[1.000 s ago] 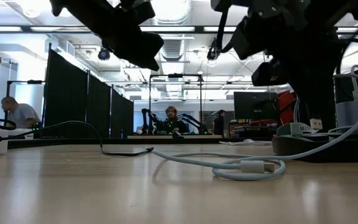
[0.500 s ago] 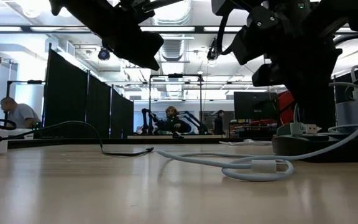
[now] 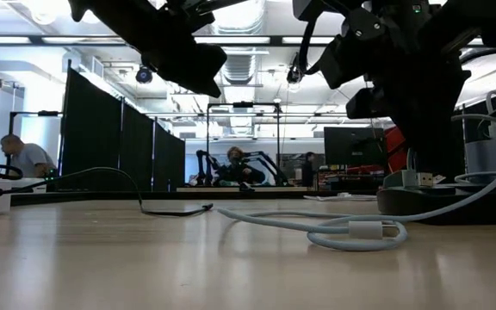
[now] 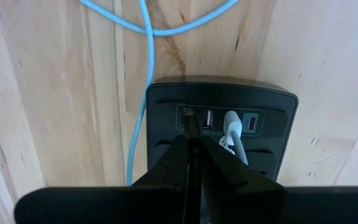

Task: Insert USB
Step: Insert the black charger cable into the bottom black outlet extension

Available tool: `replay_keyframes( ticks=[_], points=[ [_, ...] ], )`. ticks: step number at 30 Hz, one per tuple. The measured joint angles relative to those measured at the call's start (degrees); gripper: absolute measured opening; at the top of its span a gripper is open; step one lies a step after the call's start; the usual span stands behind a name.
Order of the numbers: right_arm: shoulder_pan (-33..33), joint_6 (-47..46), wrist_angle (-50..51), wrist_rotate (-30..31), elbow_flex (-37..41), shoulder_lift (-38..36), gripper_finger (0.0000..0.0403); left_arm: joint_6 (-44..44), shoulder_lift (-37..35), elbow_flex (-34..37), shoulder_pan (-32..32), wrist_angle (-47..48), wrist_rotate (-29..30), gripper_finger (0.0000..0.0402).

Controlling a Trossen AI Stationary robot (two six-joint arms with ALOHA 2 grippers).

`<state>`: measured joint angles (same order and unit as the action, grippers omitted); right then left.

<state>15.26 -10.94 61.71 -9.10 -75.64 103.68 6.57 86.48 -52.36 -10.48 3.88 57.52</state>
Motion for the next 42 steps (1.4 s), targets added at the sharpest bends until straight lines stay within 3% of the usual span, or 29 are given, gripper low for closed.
replay_keyframes(
  ticks=[42],
  points=[
    [0.49,2.50,1.78,-1.45,-0.41,0.44,0.0017,0.00,0.00,0.00,0.02,0.00,-0.04,0.0064]
  ],
)
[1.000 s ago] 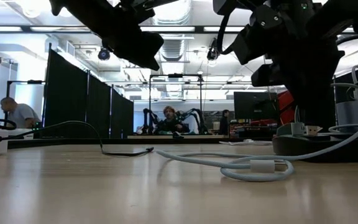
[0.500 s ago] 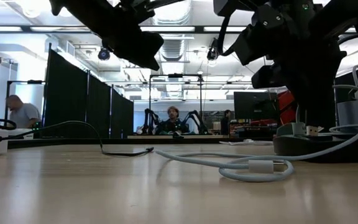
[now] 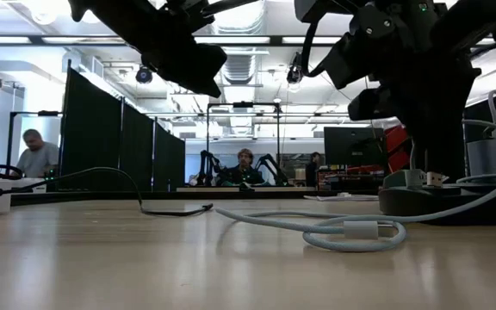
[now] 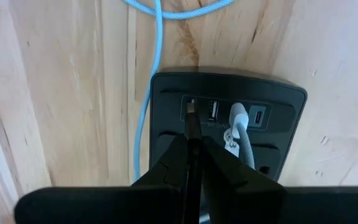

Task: Insert USB
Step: Insert the black charger cable into the bottom black outlet extension

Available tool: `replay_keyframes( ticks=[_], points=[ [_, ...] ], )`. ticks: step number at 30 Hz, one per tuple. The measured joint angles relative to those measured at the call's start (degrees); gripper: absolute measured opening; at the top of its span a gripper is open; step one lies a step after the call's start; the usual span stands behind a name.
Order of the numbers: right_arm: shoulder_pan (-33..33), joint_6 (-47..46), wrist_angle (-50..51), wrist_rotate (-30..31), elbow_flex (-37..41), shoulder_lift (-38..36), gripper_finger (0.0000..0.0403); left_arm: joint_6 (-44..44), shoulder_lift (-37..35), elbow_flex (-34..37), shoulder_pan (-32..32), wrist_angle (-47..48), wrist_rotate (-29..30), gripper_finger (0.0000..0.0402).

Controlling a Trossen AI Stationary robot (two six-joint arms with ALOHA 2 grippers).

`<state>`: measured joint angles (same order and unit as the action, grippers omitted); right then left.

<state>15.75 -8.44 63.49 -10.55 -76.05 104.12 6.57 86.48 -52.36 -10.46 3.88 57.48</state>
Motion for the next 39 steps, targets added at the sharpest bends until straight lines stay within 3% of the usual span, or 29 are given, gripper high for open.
replay_keyframes(
  ticks=[39],
  points=[
    [0.13,2.09,2.10,0.14,-3.76,3.04,0.0017,0.00,0.00,0.02,0.00,-0.06,0.00,0.0064]
  ],
)
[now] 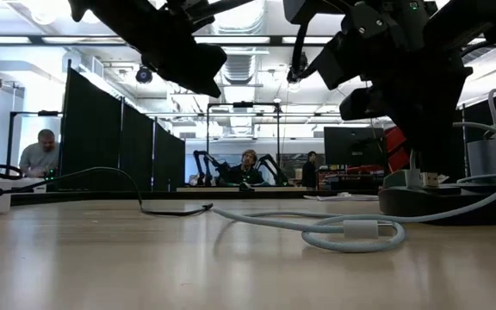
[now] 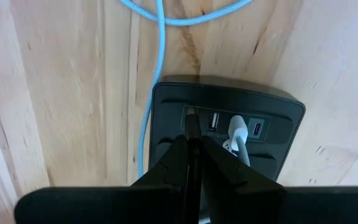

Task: Insert USB
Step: Insert the black charger cable into the bottom black outlet extension

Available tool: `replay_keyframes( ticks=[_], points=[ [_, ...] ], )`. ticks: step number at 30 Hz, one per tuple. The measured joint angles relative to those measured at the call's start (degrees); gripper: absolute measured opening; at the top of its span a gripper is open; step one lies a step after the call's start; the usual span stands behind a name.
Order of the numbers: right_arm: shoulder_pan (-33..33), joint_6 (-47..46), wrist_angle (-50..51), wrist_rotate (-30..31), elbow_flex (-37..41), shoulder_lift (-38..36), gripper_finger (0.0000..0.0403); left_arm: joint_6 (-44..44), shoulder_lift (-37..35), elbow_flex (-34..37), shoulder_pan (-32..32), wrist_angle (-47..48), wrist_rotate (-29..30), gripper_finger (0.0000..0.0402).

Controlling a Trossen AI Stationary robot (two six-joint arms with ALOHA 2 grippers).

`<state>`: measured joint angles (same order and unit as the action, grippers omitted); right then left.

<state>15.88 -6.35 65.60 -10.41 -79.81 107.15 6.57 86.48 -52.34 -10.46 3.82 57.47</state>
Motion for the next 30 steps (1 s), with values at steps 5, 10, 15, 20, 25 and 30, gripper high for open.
replay_keyframes(
  ticks=[5,10,15,20,25,30],
  points=[
    [0.00,0.06,-0.04,-0.03,0.00,0.00,0.0017,0.00,0.00,-0.02,0.00,0.02,0.00,0.0064],
    [0.00,0.44,2.03,-0.16,-0.39,1.42,0.0017,0.00,0.00,-0.01,0.00,0.04,0.00,0.0064],
    [0.00,1.03,3.24,-0.32,-1.25,2.27,0.0017,0.00,0.00,0.00,0.00,0.11,0.02,0.0064],
    [0.00,1.41,3.57,0.13,-2.77,2.43,0.0017,0.00,0.00,-0.01,0.00,0.14,0.00,0.0064],
    [0.01,1.46,3.73,0.10,-3.23,2.78,0.0017,0.00,0.00,0.00,0.00,0.09,0.01,0.0064],
    [0.02,1.87,5.74,-0.12,-3.42,3.93,0.0017,0.00,0.00,-0.01,0.00,0.12,0.00,0.0064]
  ],
)
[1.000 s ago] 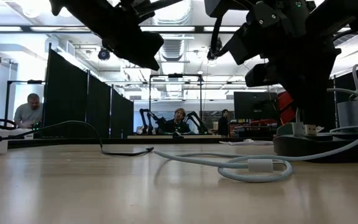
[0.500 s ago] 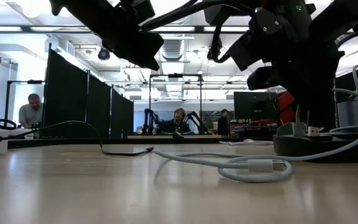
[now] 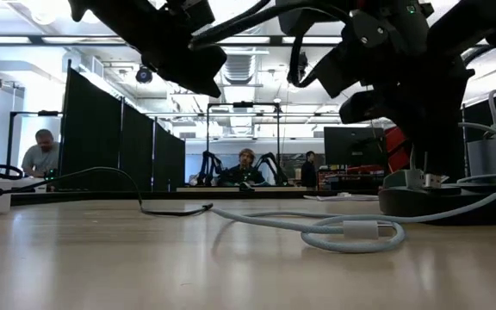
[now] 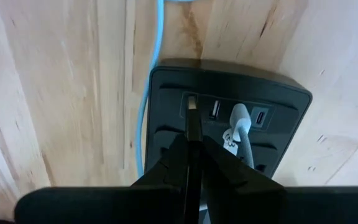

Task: Insert USB
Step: Insert the black charger cable into the bottom black outlet extension

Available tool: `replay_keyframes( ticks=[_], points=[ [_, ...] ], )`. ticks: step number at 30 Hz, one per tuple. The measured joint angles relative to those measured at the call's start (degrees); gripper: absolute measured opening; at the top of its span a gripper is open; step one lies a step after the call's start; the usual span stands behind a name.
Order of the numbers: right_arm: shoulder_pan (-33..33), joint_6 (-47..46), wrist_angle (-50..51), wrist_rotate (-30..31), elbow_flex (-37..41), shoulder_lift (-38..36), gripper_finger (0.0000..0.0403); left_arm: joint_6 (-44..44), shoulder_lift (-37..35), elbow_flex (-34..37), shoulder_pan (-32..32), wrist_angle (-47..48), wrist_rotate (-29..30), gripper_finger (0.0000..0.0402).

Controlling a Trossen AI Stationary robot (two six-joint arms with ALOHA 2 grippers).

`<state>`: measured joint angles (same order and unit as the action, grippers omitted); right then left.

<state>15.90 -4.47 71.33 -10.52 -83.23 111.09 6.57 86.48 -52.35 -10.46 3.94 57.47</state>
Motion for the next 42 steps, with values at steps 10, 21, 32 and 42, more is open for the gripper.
replay_keyframes(
  ticks=[10,21,32,42],
  points=[
    [0.00,0.64,1.68,0.11,-1.13,0.24,0.0017,0.00,0.00,-0.01,0.00,-0.01,0.00,0.0064],
    [3.77,4.80,-7.19,20.64,0.50,-12.10,0.0017,-4.24,0.04,0.01,-0.02,-5.14,-16.76,0.0064],
    [2.85,5.31,-31.40,31.64,13.47,-32.62,0.0017,-15.73,2.47,0.00,-0.31,-28.47,-42.78,0.0099],
    [2.60,7.53,-32.92,33.52,13.54,-31.36,0.0017,-19.12,7.59,-0.01,-0.13,-37.69,-38.92,0.0127]
  ],
)
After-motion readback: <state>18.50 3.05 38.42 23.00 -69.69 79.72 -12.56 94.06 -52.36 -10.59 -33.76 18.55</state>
